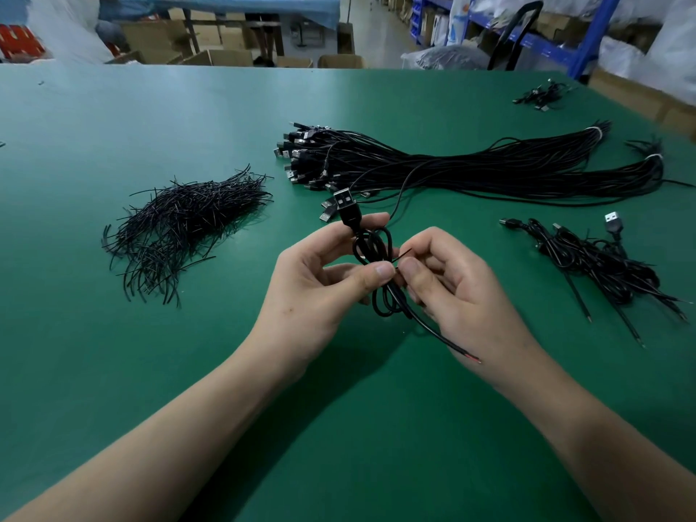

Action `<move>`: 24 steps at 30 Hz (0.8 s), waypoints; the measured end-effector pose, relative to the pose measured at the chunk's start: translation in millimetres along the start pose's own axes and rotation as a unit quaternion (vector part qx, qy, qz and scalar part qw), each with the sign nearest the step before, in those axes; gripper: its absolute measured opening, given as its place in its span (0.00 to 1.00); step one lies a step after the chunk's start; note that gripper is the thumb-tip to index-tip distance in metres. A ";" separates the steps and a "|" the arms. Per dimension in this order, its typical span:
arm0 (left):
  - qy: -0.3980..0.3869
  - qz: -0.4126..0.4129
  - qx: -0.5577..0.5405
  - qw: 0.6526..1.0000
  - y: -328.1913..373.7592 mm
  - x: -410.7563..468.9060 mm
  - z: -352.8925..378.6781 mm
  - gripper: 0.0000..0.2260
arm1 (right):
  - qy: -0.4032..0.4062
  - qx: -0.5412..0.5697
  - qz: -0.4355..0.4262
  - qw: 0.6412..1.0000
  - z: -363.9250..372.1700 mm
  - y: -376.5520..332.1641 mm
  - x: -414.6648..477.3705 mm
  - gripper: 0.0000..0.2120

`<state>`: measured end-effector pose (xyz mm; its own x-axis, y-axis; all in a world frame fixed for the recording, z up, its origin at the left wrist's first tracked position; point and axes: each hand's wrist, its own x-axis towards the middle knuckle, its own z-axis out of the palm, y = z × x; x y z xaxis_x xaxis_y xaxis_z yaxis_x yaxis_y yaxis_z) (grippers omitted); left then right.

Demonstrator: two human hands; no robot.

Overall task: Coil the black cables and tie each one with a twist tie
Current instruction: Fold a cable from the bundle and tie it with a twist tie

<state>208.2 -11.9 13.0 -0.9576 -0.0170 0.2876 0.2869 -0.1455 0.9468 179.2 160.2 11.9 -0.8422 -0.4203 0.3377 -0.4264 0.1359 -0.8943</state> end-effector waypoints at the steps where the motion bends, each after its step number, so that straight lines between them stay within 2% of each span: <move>1: 0.003 -0.003 -0.001 1.000 -0.6 0.0 0.1 0.18 | 0.002 -0.007 -0.003 1.000 0.1 -0.3 -0.1 0.05; 7: -0.017 -0.004 0.006 1.000 -2.4 1.0 -0.8 0.16 | 0.007 -0.025 -0.010 1.000 -0.3 0.4 0.3 0.05; 12: -0.036 0.009 0.033 0.999 -1.8 1.2 -1.7 0.14 | -0.016 0.105 0.086 0.991 -2.3 3.7 1.4 0.07; 16: -0.055 0.028 0.092 0.994 -0.1 1.2 -4.6 0.15 | -0.053 0.182 0.155 0.970 -7.3 2.6 1.6 0.09; 20: -0.048 0.049 0.169 0.983 1.1 -0.7 -3.0 0.15 | -0.075 0.138 0.197 0.968 -12.4 0.6 3.3 0.18; 22: -0.046 0.076 0.239 0.967 2.5 -2.2 -1.9 0.15 | -0.096 0.136 0.230 0.959 -14.0 0.0 3.8 0.24; 24: -0.044 0.101 0.293 0.950 3.8 -3.5 -1.2 0.16 | -0.117 0.144 0.250 0.950 -16.1 -0.5 3.9 0.24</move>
<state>212.6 -13.5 15.4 -0.8831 0.1000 0.4584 0.4541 0.4274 0.7817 170.8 172.9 18.4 -0.8049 -0.5602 -0.1958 0.1451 0.1342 -0.9803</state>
